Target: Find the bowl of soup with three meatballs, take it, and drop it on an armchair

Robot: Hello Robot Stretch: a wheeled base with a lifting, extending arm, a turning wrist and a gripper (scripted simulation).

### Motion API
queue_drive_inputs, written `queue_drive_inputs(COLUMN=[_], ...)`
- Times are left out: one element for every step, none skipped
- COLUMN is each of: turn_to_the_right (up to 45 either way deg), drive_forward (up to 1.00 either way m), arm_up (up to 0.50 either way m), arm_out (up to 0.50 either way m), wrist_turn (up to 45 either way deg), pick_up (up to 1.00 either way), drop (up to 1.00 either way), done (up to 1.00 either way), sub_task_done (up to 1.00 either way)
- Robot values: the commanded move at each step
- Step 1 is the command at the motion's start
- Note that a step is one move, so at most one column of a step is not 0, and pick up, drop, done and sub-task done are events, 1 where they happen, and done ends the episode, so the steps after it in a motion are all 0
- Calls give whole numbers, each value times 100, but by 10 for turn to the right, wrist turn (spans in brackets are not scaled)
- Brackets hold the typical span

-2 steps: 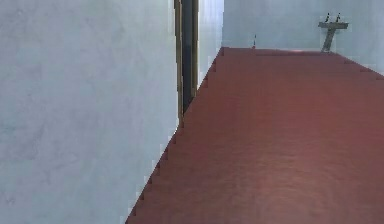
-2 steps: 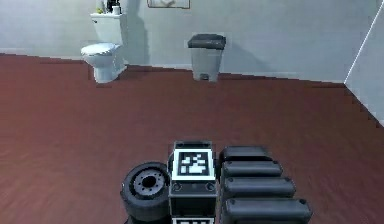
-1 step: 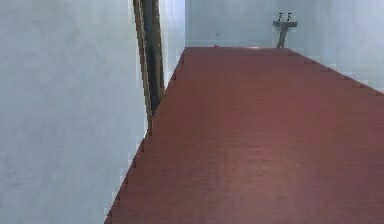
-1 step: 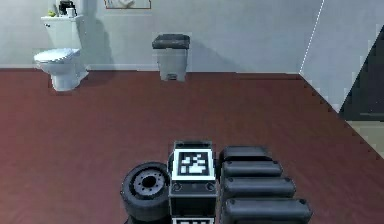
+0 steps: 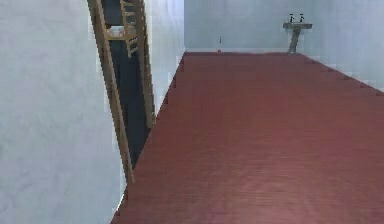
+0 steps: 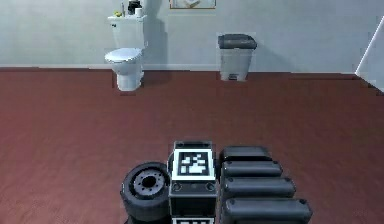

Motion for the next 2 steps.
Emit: queue_drive_inputs(turn_to_the_right=[0, 0], drive_forward=[100, 60], arm_up=[0, 0], arm_out=[0, 0], wrist_turn=[0, 0], pick_up=[0, 0], drop=[0, 0], done=[0, 0], sub_task_done=[0, 0])
